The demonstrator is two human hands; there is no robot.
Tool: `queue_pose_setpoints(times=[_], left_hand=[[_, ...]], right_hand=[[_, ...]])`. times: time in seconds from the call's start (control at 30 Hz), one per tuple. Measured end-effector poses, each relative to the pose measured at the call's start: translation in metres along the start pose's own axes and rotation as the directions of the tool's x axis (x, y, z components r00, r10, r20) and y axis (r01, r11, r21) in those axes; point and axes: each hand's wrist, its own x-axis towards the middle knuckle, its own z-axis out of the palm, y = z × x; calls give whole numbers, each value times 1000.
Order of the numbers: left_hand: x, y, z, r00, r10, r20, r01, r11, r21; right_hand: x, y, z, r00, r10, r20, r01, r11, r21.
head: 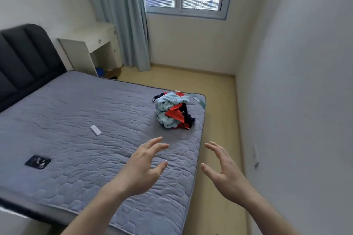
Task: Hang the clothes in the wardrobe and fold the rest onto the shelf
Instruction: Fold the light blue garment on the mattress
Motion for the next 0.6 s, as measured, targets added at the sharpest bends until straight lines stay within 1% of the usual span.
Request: queue_pose_setpoints(times=[0.23, 0.37, 0.47, 0.6], left_hand=[[114, 40, 40, 990, -124, -59, 121, 991, -55], [161, 55, 55, 980, -173, -99, 166, 983, -75], [188, 51, 55, 968, -229, -99, 219, 971, -96], [226, 22, 46, 939, -312, -142, 303, 949, -84]], right_hand=[[107, 68, -88, 996, -30, 87, 31, 999, -9], [174, 91, -127, 991, -59, 120, 62, 998, -25], [221, 99, -138, 984, -82, 157, 84, 996, -5], [285, 104, -138, 969, -108, 223, 108, 994, 12]])
